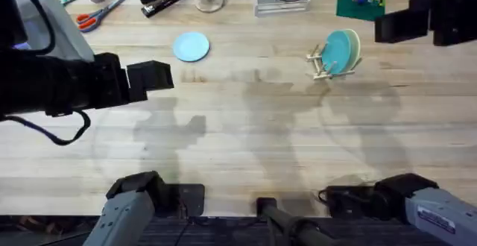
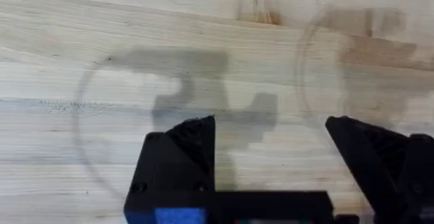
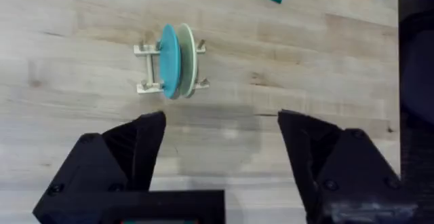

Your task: Pick up the plates from the table one by one and place each into a slot on the dish rack.

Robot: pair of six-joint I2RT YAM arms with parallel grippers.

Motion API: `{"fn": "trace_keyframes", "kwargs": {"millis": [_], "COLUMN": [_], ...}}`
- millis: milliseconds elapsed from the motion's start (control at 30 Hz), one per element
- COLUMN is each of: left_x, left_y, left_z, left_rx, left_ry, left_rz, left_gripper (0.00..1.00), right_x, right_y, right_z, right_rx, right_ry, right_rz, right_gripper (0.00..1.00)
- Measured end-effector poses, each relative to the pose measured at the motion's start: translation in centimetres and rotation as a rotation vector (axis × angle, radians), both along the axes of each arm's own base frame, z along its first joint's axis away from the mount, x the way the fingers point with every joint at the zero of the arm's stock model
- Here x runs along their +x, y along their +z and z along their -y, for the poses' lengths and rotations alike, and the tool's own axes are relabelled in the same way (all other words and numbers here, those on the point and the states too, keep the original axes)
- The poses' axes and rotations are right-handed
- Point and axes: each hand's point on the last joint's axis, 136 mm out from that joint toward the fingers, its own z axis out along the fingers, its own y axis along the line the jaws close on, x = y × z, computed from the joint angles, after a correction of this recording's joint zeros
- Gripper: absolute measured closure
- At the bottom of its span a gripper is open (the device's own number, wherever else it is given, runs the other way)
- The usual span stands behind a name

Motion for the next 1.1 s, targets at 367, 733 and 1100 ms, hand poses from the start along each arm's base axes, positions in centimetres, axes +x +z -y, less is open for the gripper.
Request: {"fn": "trace_keyframes", "kwargs": {"millis": [367, 733, 1100], "left_x": [0.8, 1.4, 2.7], "left_y": [0.6, 1.4, 2.5], "left_z": [0.6, 2.2, 2.5], "left_rx": [-0.041, -0.141, -0.211], "left_ry": [-0.008, -0.033, 0.021], "left_rz": [0.04, 0.082, 0.134], "left_gripper": [0.007, 0.008, 0.959], "right_x": [0.1, 0.6, 0.9], "right_y": [0.1, 0.6, 0.8], "right_z": [0.0, -0.2, -0.2], "right_rx": [0.002, 0.008, 0.011], "right_ry": [0.0, 0.0, 0.0], "right_rz": [0.007, 0.036, 0.049], "right_gripper": [0.007, 0.007, 0.007]}}
